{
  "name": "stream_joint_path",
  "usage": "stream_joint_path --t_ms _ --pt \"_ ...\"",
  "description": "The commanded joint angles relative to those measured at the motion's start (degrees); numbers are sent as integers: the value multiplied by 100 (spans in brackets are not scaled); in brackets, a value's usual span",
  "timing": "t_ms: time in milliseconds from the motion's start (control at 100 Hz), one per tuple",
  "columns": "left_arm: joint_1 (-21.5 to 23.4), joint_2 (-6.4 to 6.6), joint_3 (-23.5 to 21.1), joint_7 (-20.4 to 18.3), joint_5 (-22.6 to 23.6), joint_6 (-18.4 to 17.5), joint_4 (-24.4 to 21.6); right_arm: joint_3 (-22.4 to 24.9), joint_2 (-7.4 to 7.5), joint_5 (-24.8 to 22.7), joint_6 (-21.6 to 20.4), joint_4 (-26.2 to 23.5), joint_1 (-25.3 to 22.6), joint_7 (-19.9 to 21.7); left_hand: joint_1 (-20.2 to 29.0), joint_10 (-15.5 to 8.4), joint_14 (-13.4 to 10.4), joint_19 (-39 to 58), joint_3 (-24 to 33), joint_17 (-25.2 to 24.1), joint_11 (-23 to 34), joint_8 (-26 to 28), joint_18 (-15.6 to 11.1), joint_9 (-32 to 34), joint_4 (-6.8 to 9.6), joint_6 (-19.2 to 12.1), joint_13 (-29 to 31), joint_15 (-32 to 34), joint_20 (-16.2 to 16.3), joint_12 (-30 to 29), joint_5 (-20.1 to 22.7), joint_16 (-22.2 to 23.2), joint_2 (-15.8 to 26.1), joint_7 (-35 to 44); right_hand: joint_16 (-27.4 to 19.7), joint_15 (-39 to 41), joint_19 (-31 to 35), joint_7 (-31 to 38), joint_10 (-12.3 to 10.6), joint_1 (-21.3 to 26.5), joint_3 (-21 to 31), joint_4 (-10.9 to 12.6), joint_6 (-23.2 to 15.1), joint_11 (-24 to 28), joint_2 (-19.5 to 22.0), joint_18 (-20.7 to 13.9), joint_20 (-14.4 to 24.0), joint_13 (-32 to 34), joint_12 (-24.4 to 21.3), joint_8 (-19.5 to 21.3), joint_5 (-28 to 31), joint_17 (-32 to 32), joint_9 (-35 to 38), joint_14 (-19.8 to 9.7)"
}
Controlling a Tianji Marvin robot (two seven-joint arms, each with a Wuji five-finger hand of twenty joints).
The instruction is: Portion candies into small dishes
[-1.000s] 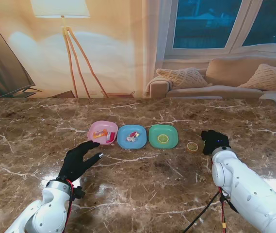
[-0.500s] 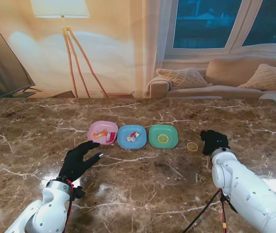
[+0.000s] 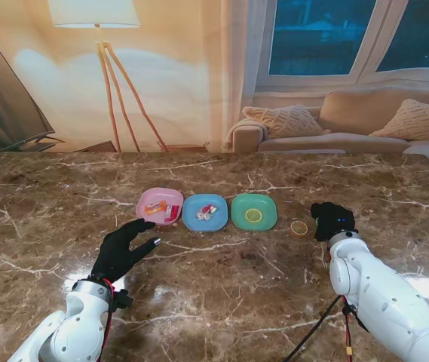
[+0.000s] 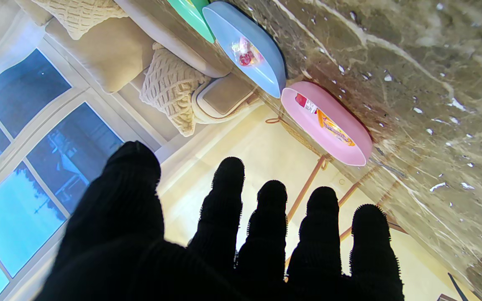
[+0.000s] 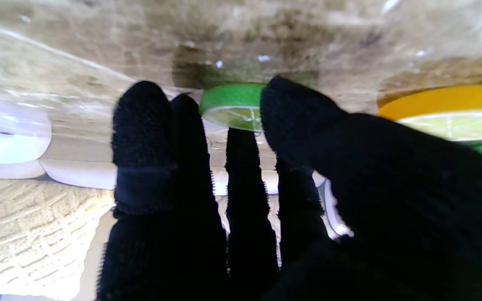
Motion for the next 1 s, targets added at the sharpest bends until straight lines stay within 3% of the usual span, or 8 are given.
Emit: stream_joint_path --t_ms 0,280,990 --pt "30 -8 16 7 0 -11 25 -199 -164 104 -110 470 -385 309 133 55 -58 -127 -136 -99 -58 44 -95 -72 132 17 -85 -161 -103 -75 77 -33 179 -21 -431 109 40 641 -525 174 -445 -359 -536 831 312 -508 131 1385 337 -65 699 137 1064 -877" --pt "23 -7 23 5 1 -23 33 -11 -152 10 -187 361 -430 230 128 60 -63 -131 -140 -101 -60 44 -90 -74 133 17 -93 -165 -105 -76 69 -34 185 -23 -435 106 78 843 -534 192 -355 -335 -626 651 384 -465 182 1456 449 -287 766 185 1241 -856" --pt "21 -1 22 -24 -10 -43 37 411 -98 -410 -264 -197 -498 248 128 53 -68 -137 -141 -103 -59 44 -95 -74 135 23 -88 -165 -108 -76 70 -34 179 -21 -490 76 91 916 -511 214 -133 -352 -613 577 271 -444 183 1490 408 -348 836 202 1296 -829"
